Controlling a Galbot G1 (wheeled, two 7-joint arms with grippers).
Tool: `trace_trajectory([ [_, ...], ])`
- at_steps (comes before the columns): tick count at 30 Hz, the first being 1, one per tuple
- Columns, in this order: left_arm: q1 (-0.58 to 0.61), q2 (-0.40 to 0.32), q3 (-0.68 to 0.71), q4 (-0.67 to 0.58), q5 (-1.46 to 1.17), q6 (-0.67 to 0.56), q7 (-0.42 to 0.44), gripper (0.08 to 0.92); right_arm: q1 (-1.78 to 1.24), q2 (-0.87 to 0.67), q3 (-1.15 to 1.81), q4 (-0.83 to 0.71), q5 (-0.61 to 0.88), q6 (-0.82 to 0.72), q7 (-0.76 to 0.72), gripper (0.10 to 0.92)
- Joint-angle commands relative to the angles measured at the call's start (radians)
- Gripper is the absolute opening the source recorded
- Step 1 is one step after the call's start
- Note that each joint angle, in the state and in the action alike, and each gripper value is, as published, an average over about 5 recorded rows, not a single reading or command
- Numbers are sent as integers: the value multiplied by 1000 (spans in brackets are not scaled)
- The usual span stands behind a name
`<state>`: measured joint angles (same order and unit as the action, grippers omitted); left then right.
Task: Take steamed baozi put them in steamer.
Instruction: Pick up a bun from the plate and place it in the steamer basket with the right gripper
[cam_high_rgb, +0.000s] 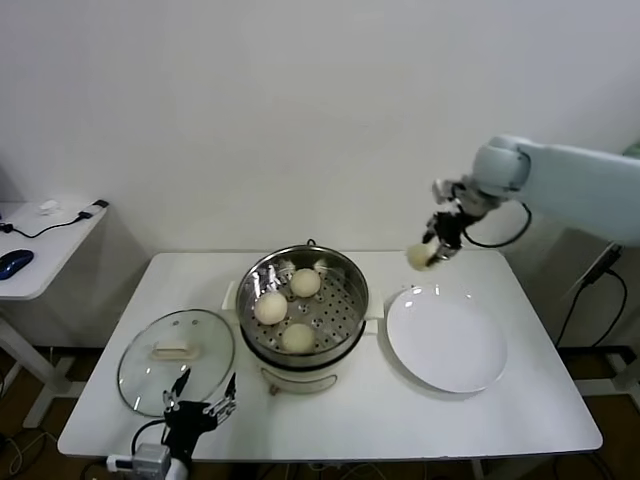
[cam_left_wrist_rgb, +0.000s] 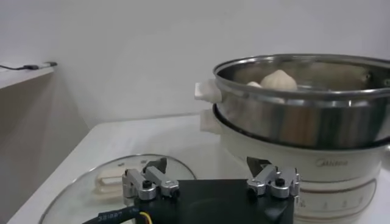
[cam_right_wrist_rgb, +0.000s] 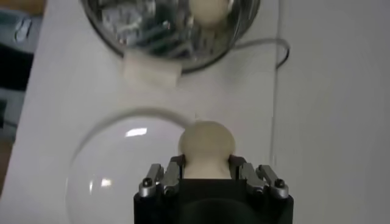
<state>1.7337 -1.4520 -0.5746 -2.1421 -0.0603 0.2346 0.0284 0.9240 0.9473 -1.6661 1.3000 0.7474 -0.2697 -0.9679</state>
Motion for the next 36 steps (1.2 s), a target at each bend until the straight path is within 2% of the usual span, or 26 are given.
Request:
trace_trajectory([
  [1,-4,0,1,-2,-2,2,0,823,203,201,-53,210,352,-153,140,509],
  [6,-7,-4,2,-4,-7,1,0,823,46,270,-32,215,323,-202,236,509],
  [11,-4,-2,1,0,-9,-1,-1,823,-82,305,-22,154,235,-235,289,509],
  [20,-5,5,-8,7,-22,0,0,823,-173,290,-23,110,144,-251,314,509],
  [36,-16,10,-2,20,-27,4,3,823,-205,268,-7,94,84,-232,292,534],
])
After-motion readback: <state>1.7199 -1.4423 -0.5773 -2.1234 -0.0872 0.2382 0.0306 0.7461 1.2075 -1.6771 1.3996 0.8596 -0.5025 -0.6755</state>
